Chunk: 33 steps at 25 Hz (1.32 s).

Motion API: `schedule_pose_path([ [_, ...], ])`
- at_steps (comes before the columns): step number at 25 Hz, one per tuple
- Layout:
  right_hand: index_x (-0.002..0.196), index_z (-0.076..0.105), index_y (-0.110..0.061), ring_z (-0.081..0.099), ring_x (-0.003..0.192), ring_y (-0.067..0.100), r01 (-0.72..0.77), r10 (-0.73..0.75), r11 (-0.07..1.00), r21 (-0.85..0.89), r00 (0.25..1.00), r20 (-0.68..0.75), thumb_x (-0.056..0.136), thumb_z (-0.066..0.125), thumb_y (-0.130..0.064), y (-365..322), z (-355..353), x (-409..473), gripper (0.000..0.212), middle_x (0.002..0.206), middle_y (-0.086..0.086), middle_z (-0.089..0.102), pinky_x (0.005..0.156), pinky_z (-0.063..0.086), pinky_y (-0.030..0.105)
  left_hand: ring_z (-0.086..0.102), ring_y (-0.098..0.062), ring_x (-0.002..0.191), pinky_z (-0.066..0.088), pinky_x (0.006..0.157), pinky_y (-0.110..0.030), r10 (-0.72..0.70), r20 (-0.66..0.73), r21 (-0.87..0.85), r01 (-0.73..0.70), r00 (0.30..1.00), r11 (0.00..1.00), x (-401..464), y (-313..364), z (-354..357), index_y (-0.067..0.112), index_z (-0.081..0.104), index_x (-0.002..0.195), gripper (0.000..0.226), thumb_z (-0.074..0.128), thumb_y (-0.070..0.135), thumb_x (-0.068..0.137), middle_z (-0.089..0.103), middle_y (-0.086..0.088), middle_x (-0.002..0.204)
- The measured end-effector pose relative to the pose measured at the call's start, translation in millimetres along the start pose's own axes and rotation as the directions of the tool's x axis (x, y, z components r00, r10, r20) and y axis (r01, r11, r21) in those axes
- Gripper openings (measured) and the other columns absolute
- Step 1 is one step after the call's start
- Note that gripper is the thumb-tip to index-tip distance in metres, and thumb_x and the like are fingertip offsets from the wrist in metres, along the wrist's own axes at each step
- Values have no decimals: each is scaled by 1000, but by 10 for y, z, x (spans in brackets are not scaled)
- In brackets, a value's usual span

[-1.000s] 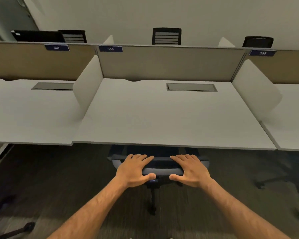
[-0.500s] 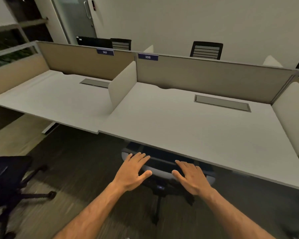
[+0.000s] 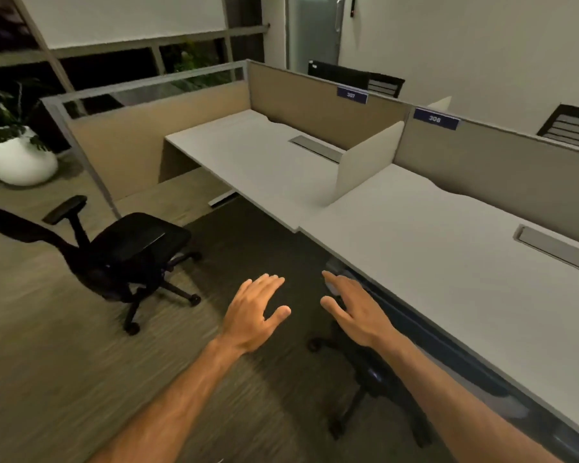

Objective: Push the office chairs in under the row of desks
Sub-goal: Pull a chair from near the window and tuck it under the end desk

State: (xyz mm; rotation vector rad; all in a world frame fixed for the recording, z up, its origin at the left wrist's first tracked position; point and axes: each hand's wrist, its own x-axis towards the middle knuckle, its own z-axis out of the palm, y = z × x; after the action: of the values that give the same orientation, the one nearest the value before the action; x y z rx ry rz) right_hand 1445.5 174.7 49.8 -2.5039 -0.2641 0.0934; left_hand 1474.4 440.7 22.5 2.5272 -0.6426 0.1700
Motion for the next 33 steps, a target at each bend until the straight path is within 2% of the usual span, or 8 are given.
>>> schedule_pose_path([
  [6,159,16,-46,9,144,-6,290,-291,956,34,944,155,97,25,-78,-1401,779,798,70,165,-10,29,118,14,31,24,-10,151,3,123,-31,-232,-157,16,238,960,971,-839,-1012,-984,27,39,156,86,23,82,92,40,4,161],
  [9,159,14,-46,6,144,-7,385,-397,918,96,894,210,94,21,-82,-2208,1338,1059,75,165,-9,28,118,12,29,25,-12,152,10,126,-38,-328,-208,12,338,921,941,-1361,-1565,-1493,26,39,156,92,20,86,89,40,2,161],
  [13,160,17,-43,6,146,-6,470,-497,867,164,828,259,97,26,-76,-3154,2019,1353,72,166,-9,27,119,13,28,28,-13,151,10,124,-34,-405,-278,0,422,871,907,-1942,-2198,-2063,24,43,154,84,31,77,91,43,2,159],
  [18,160,16,-43,7,153,3,493,-545,838,234,776,318,100,32,-72,-4063,2719,1699,68,167,-14,21,124,14,35,24,-11,152,5,123,-29,-471,-311,30,504,825,863,-2583,-2880,-2630,24,37,157,86,26,79,93,38,3,162],
  [21,159,15,-47,4,149,-3,499,-561,827,258,744,362,97,31,-76,-4493,3126,1909,70,161,-22,19,120,11,31,24,-10,152,10,125,-33,-511,-339,21,549,790,835,-2909,-3335,-2873,25,37,157,87,22,82,93,37,3,162],
  [24,160,17,-44,4,148,-5,479,-556,831,282,721,413,102,36,-66,-4856,3554,2178,65,162,-21,19,118,9,28,23,-9,152,14,126,-39,-571,-328,3,606,752,796,-3136,-3801,-3021,27,35,158,82,25,79,95,36,4,163],
  [28,158,19,-46,4,148,-4,432,-542,840,328,693,475,101,40,-62,-5257,4159,2661,63,164,-17,19,120,11,31,18,-7,153,9,126,-36,-594,-270,77,632,758,771,-3299,-4590,-3313,31,30,159,78,25,79,98,31,7,165],
  [33,156,21,-48,10,153,4,399,-532,844,359,704,470,97,38,-71,-5827,4829,3696,65,166,-14,21,123,16,36,18,-9,153,8,126,-36,-628,-232,128,664,743,737,-3174,-5803,-3989,29,28,160,80,23,79,98,30,7,165],
])
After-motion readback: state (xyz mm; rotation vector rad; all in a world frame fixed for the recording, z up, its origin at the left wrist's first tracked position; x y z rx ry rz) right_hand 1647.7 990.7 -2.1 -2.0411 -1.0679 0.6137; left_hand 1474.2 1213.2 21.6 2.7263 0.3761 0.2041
